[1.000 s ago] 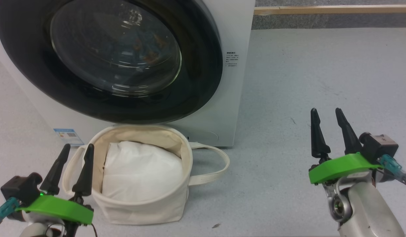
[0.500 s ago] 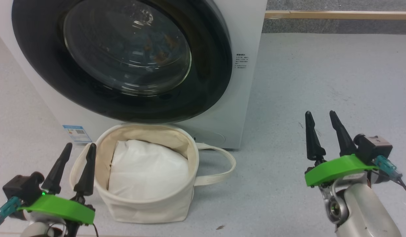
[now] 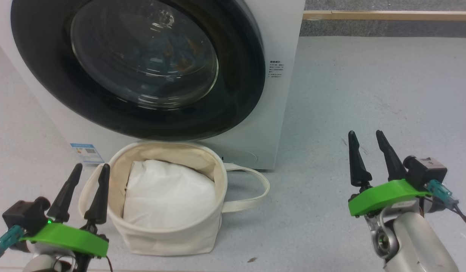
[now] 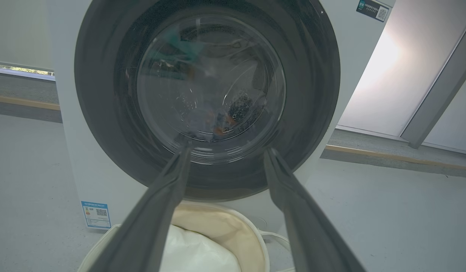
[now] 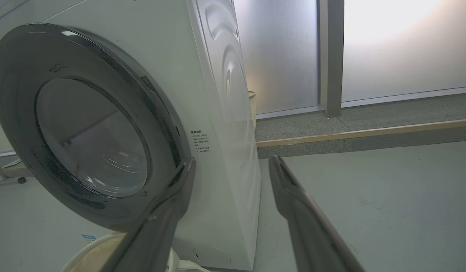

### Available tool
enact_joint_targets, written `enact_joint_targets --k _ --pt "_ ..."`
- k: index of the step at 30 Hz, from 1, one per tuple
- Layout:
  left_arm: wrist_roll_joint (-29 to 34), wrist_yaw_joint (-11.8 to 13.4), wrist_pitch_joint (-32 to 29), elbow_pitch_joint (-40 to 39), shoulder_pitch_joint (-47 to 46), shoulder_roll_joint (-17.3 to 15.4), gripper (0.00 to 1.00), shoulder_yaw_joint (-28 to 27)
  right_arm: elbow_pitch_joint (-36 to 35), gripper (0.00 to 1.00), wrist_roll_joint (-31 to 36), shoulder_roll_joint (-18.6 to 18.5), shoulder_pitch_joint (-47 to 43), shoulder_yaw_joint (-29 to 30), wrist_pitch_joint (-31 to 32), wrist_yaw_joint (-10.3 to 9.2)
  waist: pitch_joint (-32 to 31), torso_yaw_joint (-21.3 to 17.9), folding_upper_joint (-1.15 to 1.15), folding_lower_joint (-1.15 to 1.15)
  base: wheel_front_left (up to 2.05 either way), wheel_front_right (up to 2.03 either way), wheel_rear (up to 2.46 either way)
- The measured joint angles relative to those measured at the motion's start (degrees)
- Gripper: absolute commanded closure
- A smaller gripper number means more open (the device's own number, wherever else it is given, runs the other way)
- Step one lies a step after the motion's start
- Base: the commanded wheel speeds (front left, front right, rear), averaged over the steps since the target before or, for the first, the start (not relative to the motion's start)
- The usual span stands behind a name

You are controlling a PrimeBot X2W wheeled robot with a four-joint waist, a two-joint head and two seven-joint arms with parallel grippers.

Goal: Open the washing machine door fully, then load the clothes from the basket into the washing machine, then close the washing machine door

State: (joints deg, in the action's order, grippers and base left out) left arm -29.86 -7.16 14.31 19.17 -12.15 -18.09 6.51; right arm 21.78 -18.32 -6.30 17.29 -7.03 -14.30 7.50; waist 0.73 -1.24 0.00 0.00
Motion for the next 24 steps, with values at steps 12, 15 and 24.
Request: enact_joint_targets --k 12,15,24 --pt "-0.5 0.1 -0.2 3.5 2.5 2.3 1.0 1.1 3.7 1.0 0.0 0.5 -2.9 -0.1 0.2 0.0 0.3 -0.2 0.0 0.01 0.0 0.0 0.0" --pt "-1.7 0.1 -0.7 4.1 4.4 3.0 1.0 1.4 4.4 1.0 -1.5 0.5 -5.2 0.0 0.7 0.0 0.2 -0.1 0.0 0.03 0.0 0.0 0.0" --pt "-6.2 0.1 -2.2 3.4 4.1 3.7 1.0 0.5 3.7 1.0 -6.8 0.7 -4.8 0.9 2.1 0.0 0.2 0.0 0.0 0.02 0.0 0.0 0.0"
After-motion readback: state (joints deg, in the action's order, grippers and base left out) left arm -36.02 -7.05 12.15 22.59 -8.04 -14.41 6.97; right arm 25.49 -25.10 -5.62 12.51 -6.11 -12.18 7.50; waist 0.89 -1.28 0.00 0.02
